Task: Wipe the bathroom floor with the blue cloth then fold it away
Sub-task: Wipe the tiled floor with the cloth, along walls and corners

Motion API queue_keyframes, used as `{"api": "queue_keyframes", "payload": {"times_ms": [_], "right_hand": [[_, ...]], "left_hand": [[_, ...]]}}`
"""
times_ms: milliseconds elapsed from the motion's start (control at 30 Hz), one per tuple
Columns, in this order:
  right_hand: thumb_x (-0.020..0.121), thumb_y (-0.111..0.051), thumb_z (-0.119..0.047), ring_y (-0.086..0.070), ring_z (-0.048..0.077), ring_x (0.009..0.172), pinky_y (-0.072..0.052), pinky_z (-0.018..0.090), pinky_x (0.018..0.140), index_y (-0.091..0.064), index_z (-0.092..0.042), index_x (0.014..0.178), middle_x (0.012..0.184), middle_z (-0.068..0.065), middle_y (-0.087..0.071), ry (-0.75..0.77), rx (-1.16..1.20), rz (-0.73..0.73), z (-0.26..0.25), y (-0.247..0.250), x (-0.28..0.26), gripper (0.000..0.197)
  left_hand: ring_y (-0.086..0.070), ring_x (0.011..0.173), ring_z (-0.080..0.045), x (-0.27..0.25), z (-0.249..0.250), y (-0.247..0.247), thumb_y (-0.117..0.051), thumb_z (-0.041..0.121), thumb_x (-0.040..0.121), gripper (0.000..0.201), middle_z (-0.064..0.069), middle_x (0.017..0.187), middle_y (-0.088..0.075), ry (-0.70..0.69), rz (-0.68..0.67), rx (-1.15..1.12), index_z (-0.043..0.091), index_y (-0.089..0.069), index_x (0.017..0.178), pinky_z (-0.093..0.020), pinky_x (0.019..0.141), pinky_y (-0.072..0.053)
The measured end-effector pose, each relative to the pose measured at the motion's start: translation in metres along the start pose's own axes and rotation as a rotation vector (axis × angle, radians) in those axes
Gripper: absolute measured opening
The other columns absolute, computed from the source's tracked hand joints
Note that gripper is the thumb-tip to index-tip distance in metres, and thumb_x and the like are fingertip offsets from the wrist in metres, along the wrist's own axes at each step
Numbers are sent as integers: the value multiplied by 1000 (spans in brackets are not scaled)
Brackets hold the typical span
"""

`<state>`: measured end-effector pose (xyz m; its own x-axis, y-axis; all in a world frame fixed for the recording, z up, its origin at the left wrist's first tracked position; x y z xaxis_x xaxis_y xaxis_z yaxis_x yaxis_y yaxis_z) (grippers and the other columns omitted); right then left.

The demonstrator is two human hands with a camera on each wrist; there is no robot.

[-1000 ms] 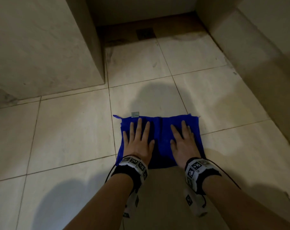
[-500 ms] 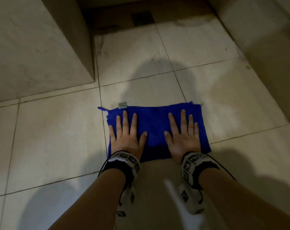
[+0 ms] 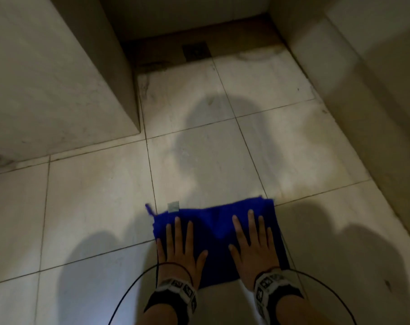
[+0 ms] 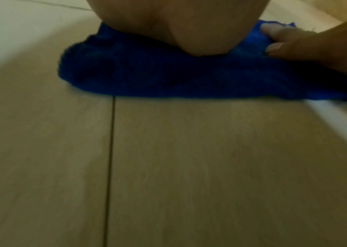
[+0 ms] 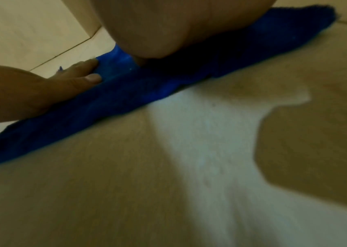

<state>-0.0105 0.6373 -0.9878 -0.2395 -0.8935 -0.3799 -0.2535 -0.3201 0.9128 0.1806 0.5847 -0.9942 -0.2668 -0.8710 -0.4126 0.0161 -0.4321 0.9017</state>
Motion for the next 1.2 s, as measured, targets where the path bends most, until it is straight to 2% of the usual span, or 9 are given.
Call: {"api": "queue_keyframes", "payload": {"times_ms": [267, 500, 633, 800, 867, 967, 1067, 1133, 1200], "right_hand": [[98, -6, -55, 7, 32, 150, -1, 46, 114, -32, -26, 152, 160, 16, -22, -7, 12, -34, 4, -9, -11, 67], [97, -10, -59, -4, 34, 149, -2, 48, 114, -25, -27, 154, 161, 14, -20, 5, 59, 23, 3, -15, -11, 67], [96, -10, -61, -21, 39, 144, -2, 50, 114, -26, -27, 154, 160, 15, -22, 10, 88, 31, 2, -17, -11, 69], [96, -6, -59, -12, 40, 147, -5, 54, 115, -24, -25, 154, 161, 16, -18, -8, 144, 53, -5, -15, -8, 70], [95, -18, -58, -11, 40, 147, -7, 56, 114, -27, -24, 153, 161, 18, -18, -19, 167, 78, -17, -11, 1, 68], [81, -35, -54, -20, 43, 144, -7, 57, 115, -30, -24, 151, 160, 18, -20, -31, 196, 86, -35, -7, 21, 77], [91, -26, -56, -18, 42, 145, -5, 55, 116, -28, -24, 152, 160, 18, -20, -36, 174, 131, -40, -9, 30, 69], [97, -6, -56, -9, 39, 148, -3, 54, 116, -27, -24, 153, 160, 19, -19, -35, 162, 141, -39, -11, 31, 68], [96, -3, -56, 2, 37, 149, -3, 54, 116, -25, -24, 154, 160, 19, -19, -35, 140, 144, -37, -15, 31, 70]], "left_hand": [[7, 149, -26, -14, 7, -15, -7, 66, 92, 76, -9, 163, -5, 30, 68, -37, 21, -14, 154, -52, 113, -4], [5, 150, -28, -13, 2, -24, -10, 66, 93, 78, -13, 161, -16, 47, 97, 36, 20, -11, 156, -49, 113, -2], [6, 150, -26, -14, 3, -20, -10, 66, 93, 78, -13, 159, -23, 63, 92, 69, 20, -13, 156, -46, 113, 0], [6, 150, -26, -17, 5, -16, -9, 68, 92, 79, -11, 160, -18, 108, 31, 87, 19, -23, 154, -47, 113, -2], [3, 150, -27, -15, 5, -15, -9, 68, 92, 80, -12, 160, -18, 127, 16, 94, 18, -26, 152, -49, 112, -4], [-19, 143, -34, -2, 13, -15, -18, 67, 91, 79, -12, 159, -18, 190, 78, 77, 20, -18, 154, -56, 104, -15], [-24, 138, -35, 13, 22, -19, -24, 66, 89, 82, -11, 160, -16, 231, 193, 23, 21, -9, 155, -56, 105, -13], [-21, 140, -34, 22, 22, -16, -17, 66, 91, 78, -11, 160, -15, 226, 202, 10, 21, -11, 155, -55, 107, -10], [-18, 143, -32, 26, 20, -12, -28, 66, 87, 81, -10, 160, -18, 198, 185, 11, 21, -17, 154, -54, 108, -10]]}}
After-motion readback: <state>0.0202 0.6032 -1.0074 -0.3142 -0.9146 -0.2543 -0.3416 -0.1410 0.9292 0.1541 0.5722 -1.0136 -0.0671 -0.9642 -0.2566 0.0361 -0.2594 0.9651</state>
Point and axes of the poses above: each hand's wrist, its own x-axis towards the middle knuckle, its own y-axis out of the back of the hand, z = x × y, the point moved 2 cm from there along x, towards the middle knuckle
